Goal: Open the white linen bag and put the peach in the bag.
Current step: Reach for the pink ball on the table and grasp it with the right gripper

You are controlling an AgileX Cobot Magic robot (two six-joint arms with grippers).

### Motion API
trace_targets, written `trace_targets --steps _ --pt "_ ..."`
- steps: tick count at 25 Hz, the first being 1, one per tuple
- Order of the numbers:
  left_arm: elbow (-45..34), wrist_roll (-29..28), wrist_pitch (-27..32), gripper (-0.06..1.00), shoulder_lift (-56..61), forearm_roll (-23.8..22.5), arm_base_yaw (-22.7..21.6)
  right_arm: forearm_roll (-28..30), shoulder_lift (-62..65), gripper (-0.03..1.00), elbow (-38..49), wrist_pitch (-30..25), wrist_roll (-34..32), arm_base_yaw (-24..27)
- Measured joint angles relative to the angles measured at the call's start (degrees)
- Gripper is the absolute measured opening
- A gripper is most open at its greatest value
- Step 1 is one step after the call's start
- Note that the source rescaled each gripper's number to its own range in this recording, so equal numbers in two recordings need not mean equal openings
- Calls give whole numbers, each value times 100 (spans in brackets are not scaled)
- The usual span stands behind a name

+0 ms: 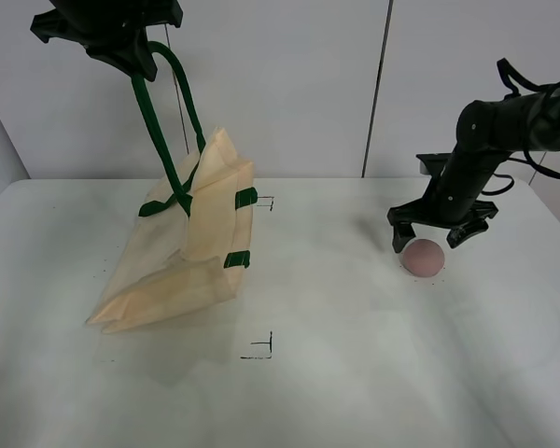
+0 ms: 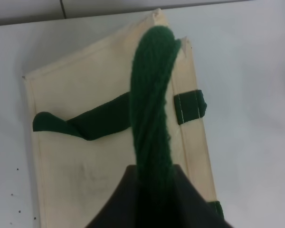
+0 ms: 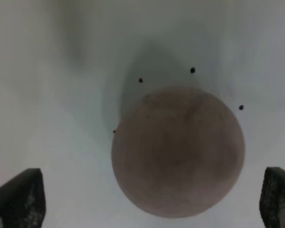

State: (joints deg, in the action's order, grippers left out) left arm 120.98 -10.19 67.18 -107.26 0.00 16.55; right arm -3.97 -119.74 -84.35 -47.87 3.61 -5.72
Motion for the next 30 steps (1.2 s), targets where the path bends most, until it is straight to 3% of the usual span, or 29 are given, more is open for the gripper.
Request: trace_targets --steps 20,21,23,25,27,28,30 --pt "0 0 0 0 0 0 0 343 -402 97 -9 135 -361 31" --pt "0 0 0 0 0 0 0 343 -420 92 -9 141 -361 31" --pt "0 0 0 0 0 0 0 343 -435 73 -9 172 -361 31" --pt "0 0 0 0 0 0 0 343 -440 35 -14 207 -361 31" --pt "0 17 0 0 0 0 0 343 -428 6 -30 226 -361 31" --pt "0 19 0 0 0 0 0 343 -429 1 -76 197 -328 31" --pt "0 30 0 0 0 0 0 335 -429 0 -233 26 -227 26"
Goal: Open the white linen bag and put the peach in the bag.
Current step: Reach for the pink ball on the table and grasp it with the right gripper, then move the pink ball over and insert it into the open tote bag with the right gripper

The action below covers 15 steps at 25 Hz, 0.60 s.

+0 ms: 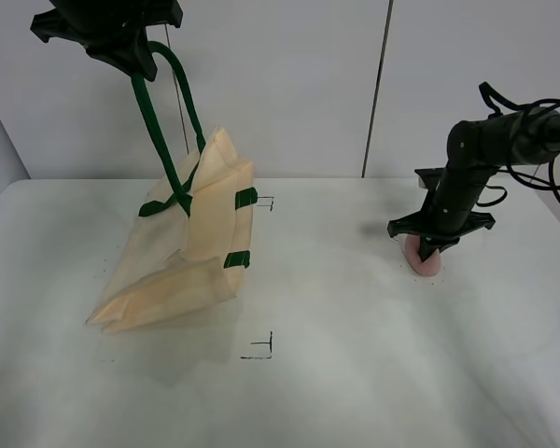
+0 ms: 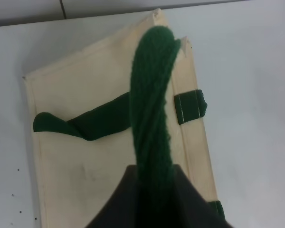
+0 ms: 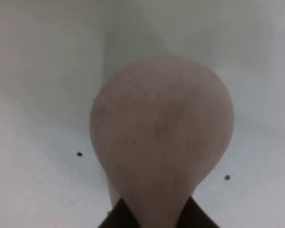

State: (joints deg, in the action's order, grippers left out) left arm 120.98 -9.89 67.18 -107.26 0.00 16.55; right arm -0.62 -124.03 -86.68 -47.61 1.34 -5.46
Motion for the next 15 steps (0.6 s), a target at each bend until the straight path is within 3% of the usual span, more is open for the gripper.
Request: trace_targets --steps 9,15 --pt "0 64 0 0 20 0 0 -782 500 0 -1808 -1296 719 -353" --pt "0 111 0 0 207 -47 0 -1562 583 0 -2872 -1591 965 -1027"
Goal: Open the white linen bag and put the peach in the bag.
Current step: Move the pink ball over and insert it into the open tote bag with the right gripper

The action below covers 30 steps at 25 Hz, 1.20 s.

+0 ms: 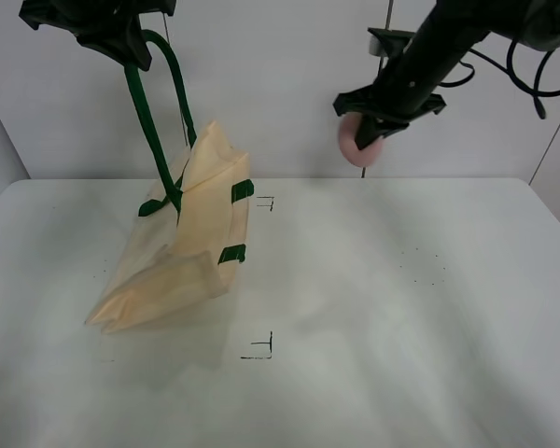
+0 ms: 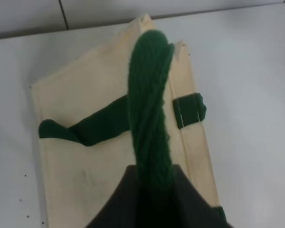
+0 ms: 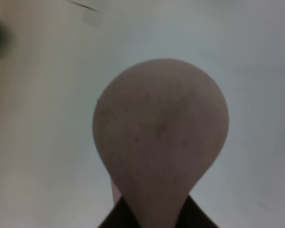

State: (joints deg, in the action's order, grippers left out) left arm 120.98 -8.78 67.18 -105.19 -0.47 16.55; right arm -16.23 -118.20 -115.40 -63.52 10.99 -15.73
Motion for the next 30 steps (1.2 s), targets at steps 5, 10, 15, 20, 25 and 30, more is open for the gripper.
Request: trace_targets --steps 5,10,15,20,25,30 --pt "0 7 0 0 111 -19 0 -793 -33 0 -92 328 545 -670" --pt "0 33 0 0 167 -63 0 -1355 -349 0 -106 789 982 -1189" --pt "0 33 0 0 164 -81 0 -1478 -869 0 -106 1080 1112 -1540" --pt "0 33 0 0 168 -81 0 -1548 -1369 0 -106 1331 1117 -1572" --pt "0 45 0 0 168 -81 0 -1686 -1602 1 -106 1593 1140 -1621" --pt "0 45 0 0 168 -81 0 -1812 -1609 54 -106 1743 1258 -1705"
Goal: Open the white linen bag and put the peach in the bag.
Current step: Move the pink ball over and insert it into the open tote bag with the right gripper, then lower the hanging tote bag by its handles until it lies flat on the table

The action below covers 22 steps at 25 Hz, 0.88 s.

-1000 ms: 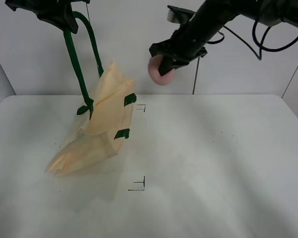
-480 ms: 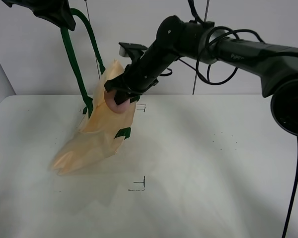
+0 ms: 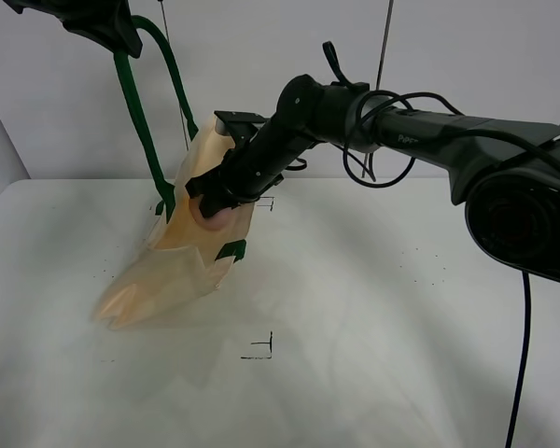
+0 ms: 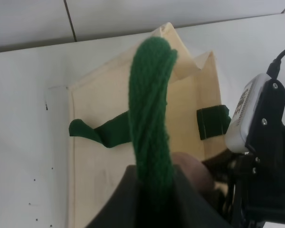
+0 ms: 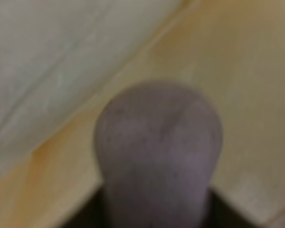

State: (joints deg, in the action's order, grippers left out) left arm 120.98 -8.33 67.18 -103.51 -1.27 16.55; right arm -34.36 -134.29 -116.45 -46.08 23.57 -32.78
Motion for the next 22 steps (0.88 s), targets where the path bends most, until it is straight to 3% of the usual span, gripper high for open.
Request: trace_targets --steps 2,5,9,12,18,22 --pt "0 0 0 0 0 0 0 0 0 82 0 0 0 0" --pt "0 0 0 0 0 0 0 100 0 96 -14 -27 -91 0" --pt "0 0 0 0 0 0 0 417 0 99 -210 -396 -379 0" --pt "0 7 0 0 7 0 0 813 0 100 -603 -979 -765 0" --pt "0 7 0 0 7 0 0 2298 0 100 -1516 -1881 -1993 0" --pt "0 7 0 0 7 0 0 3133 33 100 -1759 -2239 -2357 100"
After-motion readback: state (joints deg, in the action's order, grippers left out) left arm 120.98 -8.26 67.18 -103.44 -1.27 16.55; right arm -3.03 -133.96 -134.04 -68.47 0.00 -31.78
